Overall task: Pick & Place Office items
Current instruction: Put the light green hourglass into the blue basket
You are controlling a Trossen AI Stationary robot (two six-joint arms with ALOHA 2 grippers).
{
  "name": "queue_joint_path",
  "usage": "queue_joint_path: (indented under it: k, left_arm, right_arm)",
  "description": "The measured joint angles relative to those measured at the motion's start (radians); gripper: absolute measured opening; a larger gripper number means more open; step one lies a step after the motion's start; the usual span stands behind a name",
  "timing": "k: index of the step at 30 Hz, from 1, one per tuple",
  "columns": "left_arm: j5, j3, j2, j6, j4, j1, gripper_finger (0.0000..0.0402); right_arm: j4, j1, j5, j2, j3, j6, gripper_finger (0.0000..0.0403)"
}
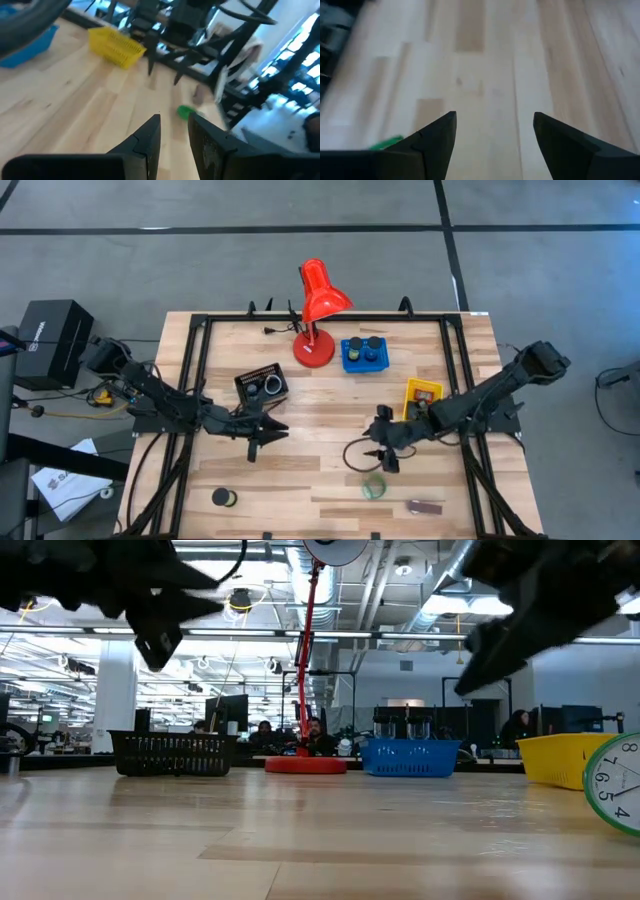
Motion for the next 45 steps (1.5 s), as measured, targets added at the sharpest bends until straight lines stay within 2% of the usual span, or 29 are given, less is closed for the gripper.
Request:
queue_joint_path:
  k: [2, 6, 12, 17, 21, 27, 30, 33, 38, 45]
  left_arm:
    - [0.003, 0.000, -0.001, 0.009, 0.050, -0.008, 0.0093]
    - [0.007, 0.008, -0.006, 0.125, 0.138, -0.041, 0.0097]
    - [0.008, 0.094, -0.006, 0.317, 0.143, -0.102, 0.0121]
    - [0.008, 0.173, -0.006, 0.418, 0.115, -0.137, 0.0147]
    - [0.008, 0.257, -0.005, 0.422, -0.116, -0.142, 0.0168]
    - [0.006, 0.515, -0.005, 0.417, -0.697, -0.139, 0.0195]
    - [0.004, 0.628, -0.005, 0.356, -0.918, -0.142, 0.0202]
    - [0.026, 0.669, -0.005, 0.242, -1.013, -0.146, 0.0209]
    - [0.139, 0.669, -0.005, 0.031, -1.099, -0.161, 0.0217]
    - [0.283, 0.669, 0.001, -0.246, -1.441, -0.211, 0.0219]
  right_arm:
    - [0.048, -0.033, -0.059, -0.019, 0.001, -0.065, 0.0256]
    - [0.104, -0.078, -0.079, -0.087, 0.002, -0.191, 0.0256]
    - [0.169, -0.112, -0.079, -0.206, 0.002, -0.361, 0.0256]
    - [0.213, -0.116, -0.079, -0.241, 0.002, -0.428, 0.0256]
    - [0.209, -0.117, -0.079, -0.234, 0.002, -0.472, 0.0256]
    - [0.207, -0.146, -0.079, -0.217, 0.002, -0.484, 0.0256]
    - [0.202, -0.167, -0.079, -0.218, 0.002, -0.484, 0.0256]
    - [0.205, -0.186, -0.079, -0.220, 0.002, -0.484, 0.0256]
    - [0.196, -0.218, -0.079, -0.218, 0.002, -0.522, 0.0256]
    - [0.194, -0.257, -0.079, -0.218, 0.002, -0.537, 0.0256]
